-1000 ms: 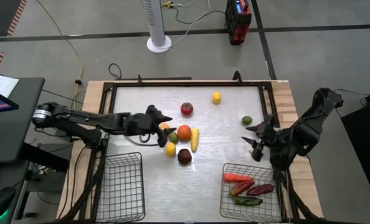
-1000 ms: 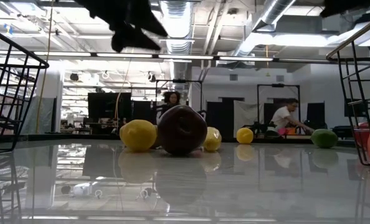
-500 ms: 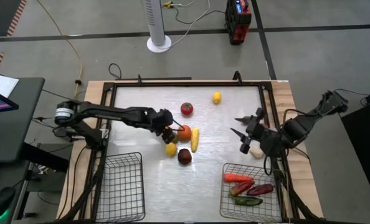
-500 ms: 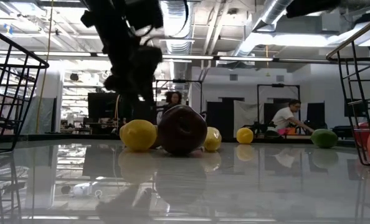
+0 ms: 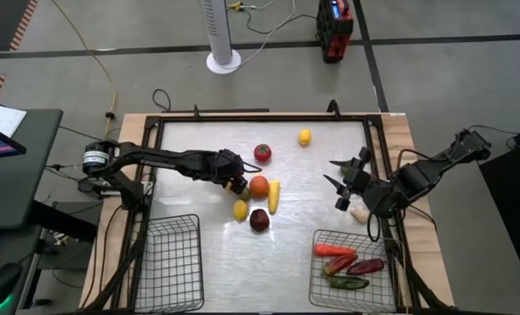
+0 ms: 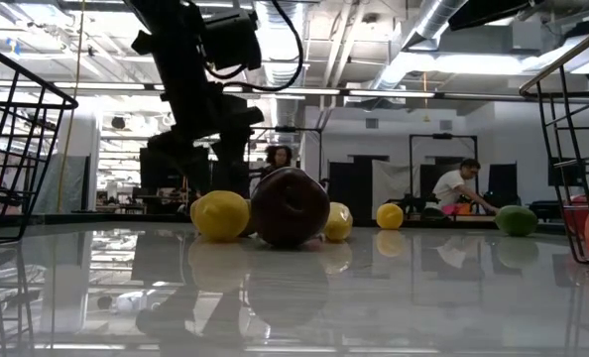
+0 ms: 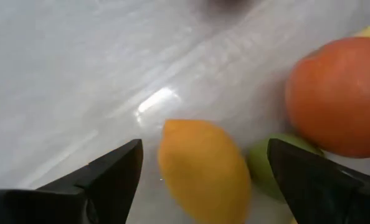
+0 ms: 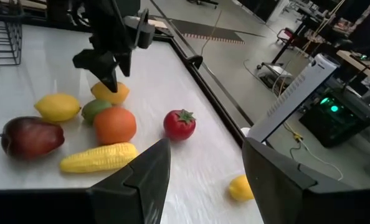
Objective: Sort produce into baskets
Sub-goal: Put the top left lemon into the black wire basket
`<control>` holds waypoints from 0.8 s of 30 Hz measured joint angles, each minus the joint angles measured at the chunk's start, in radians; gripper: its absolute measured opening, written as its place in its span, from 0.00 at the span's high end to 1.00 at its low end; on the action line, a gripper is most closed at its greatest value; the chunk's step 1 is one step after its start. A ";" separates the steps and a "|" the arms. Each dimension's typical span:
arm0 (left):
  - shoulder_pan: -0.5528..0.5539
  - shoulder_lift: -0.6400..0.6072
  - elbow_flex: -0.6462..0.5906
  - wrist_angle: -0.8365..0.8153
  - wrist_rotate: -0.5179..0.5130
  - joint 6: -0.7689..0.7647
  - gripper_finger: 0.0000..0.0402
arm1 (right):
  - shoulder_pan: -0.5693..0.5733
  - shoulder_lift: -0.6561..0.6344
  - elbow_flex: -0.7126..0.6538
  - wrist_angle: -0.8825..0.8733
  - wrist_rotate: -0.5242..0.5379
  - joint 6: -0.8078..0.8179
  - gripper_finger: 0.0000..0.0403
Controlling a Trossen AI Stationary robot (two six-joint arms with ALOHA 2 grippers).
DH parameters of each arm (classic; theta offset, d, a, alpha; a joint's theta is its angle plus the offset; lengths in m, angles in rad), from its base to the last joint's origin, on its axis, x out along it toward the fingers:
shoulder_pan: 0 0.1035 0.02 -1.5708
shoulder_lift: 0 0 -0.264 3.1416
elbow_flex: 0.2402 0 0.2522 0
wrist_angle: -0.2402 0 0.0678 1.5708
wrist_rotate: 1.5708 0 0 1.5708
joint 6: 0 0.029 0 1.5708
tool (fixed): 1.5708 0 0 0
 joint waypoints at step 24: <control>0.030 0.072 -0.009 -0.023 0.086 0.067 0.51 | 0.003 0.001 0.000 -0.004 -0.004 0.022 0.44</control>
